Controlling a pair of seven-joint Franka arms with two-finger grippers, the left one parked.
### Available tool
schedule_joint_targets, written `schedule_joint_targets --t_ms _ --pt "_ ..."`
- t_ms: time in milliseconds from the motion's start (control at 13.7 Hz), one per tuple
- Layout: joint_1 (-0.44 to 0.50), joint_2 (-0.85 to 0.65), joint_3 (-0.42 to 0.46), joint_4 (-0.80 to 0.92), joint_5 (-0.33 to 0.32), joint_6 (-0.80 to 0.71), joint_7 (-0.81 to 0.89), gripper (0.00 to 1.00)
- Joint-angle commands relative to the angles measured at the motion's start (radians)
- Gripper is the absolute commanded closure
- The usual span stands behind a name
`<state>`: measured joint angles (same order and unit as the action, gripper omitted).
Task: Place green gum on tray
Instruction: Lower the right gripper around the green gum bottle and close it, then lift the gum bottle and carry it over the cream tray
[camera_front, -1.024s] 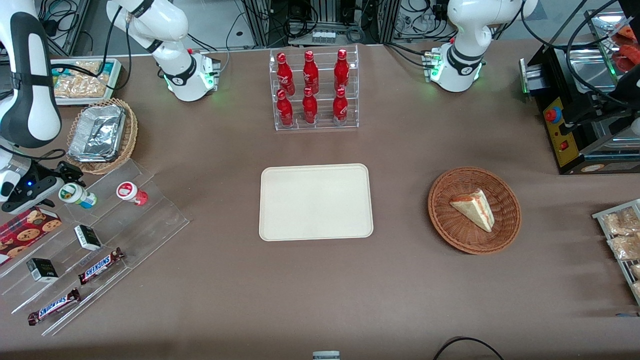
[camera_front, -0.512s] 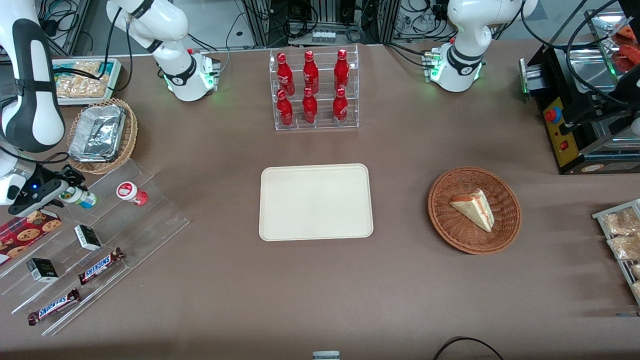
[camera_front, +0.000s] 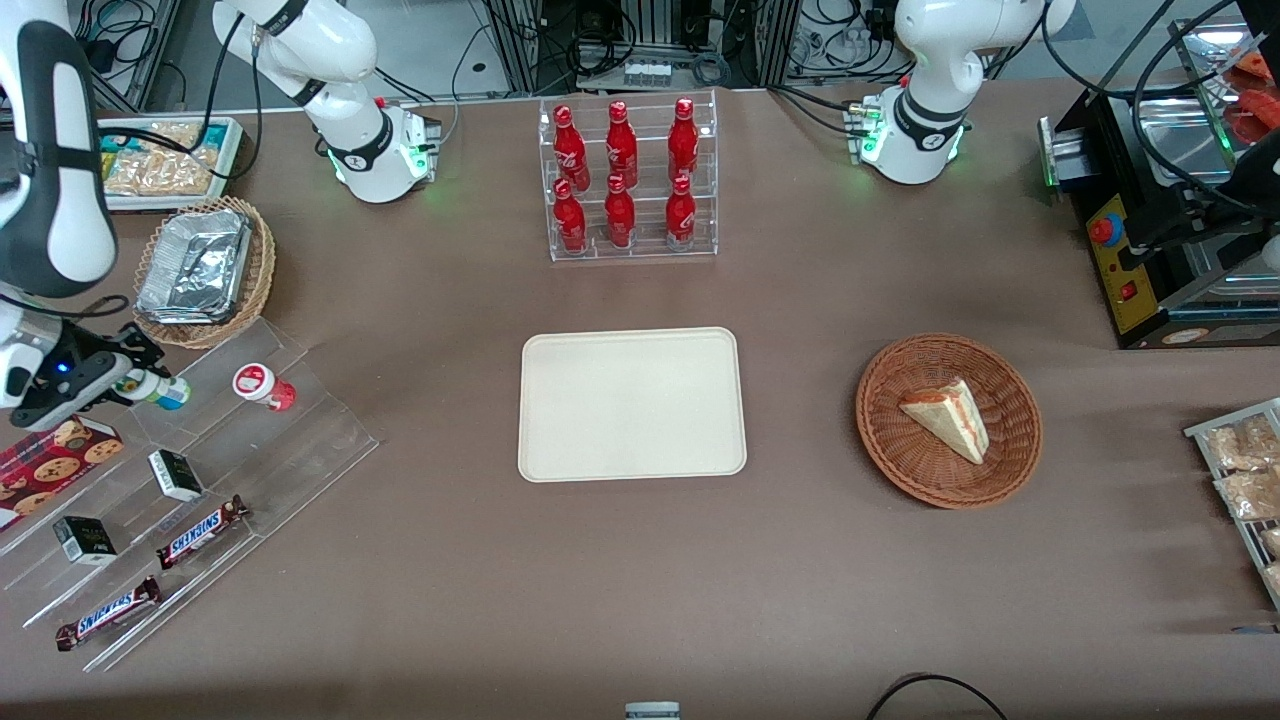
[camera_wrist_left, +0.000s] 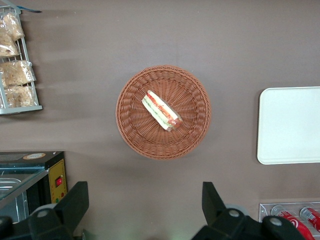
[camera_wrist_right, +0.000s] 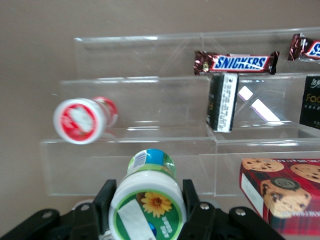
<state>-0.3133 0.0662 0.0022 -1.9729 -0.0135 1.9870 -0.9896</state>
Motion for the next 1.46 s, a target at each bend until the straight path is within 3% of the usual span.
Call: schedule_joint_targets --t_ms 0,512,805,1098,1390 --pt "0.080 -0.002 -0.001 0.129 0.012 -0.187 0.139 1.00" --pt "0.403 0.003 0.001 0.141 0.029 -0.278 0.742 1.00" --pt "0.603 0.038 0.001 0.141 0.107 -0.202 1.096 1.00" --pt "0.753 0.142 0.001 0.175 0.113 -0.045 1.311 1.00" --pt "0.897 0.331 -0.001 0.356 0.104 -0.036 1.560 1.00"
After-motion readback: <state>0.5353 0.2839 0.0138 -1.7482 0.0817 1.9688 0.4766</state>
